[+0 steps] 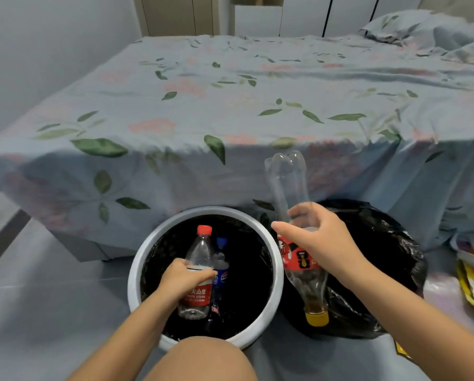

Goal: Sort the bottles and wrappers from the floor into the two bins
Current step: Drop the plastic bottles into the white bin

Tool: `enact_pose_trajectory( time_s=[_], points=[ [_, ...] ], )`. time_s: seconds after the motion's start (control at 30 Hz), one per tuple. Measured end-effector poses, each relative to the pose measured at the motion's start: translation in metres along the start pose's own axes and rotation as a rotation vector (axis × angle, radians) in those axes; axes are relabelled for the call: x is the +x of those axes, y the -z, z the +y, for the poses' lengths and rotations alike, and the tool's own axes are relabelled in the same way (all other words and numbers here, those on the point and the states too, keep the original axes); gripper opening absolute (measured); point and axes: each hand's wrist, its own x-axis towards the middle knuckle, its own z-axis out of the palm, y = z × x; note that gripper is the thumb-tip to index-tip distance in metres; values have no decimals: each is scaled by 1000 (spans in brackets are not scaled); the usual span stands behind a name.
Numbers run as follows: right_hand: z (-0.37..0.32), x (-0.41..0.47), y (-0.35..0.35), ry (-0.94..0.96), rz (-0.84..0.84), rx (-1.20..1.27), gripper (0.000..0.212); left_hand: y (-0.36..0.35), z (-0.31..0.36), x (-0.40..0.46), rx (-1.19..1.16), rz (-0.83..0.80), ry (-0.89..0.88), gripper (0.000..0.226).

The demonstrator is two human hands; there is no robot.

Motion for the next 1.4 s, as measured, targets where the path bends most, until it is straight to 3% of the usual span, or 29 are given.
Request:
enact_pose_trajectory(
  time_s=[0.17, 0.43, 0.5, 0.57, 0.63, 0.73, 0.8, 0.87, 0.93, 1.07, 1.23, 1.3, 1.4],
  points=[
    [0, 1, -1, -1, -30, -4, 41, -3, 6, 5, 197, -15, 119, 95],
    [3, 7, 0, -27, -39, 27, 44, -7, 5, -7, 765, 111, 96, 71],
    [5, 6, 0, -31, -48, 28, 44, -5, 17, -15, 810, 189, -7, 63],
    [6, 6, 1, -36, -56, 25, 44, 1, 38, -23, 690, 279, -211, 59],
    [7, 7, 0, -42, -64, 26, 45, 7, 69, -36, 395, 293, -370, 66],
    [5, 6, -3, -44, -87, 31, 45, 16, 123, -66, -137, 74, -357, 82],
    [2, 3, -5, -32, -110, 37, 44, 19, 151, -84, -295, -127, -324, 72],
    [-1, 0, -8, -19, -139, 44, 42, 17, 168, -98, -301, -230, -334, 62],
    [-3, -3, -12, -6, -166, 50, 43, 11, 176, -106, -287, -226, -353, 71],
    [-6, -6, -13, -11, -226, 105, 43, 4, 176, -108, -311, -131, -378, 72],
    [1, 5, -4, 35, -387, 5, 53, 18, 167, -96, -381, 32, -397, 61],
    [12, 12, 5, 95, -377, -176, 39, 34, 162, -86, -380, 111, -404, 59],
    [34, 21, 23, 177, -350, -679, 28, 54, 146, -66, -281, 198, -417, 60]
  ],
)
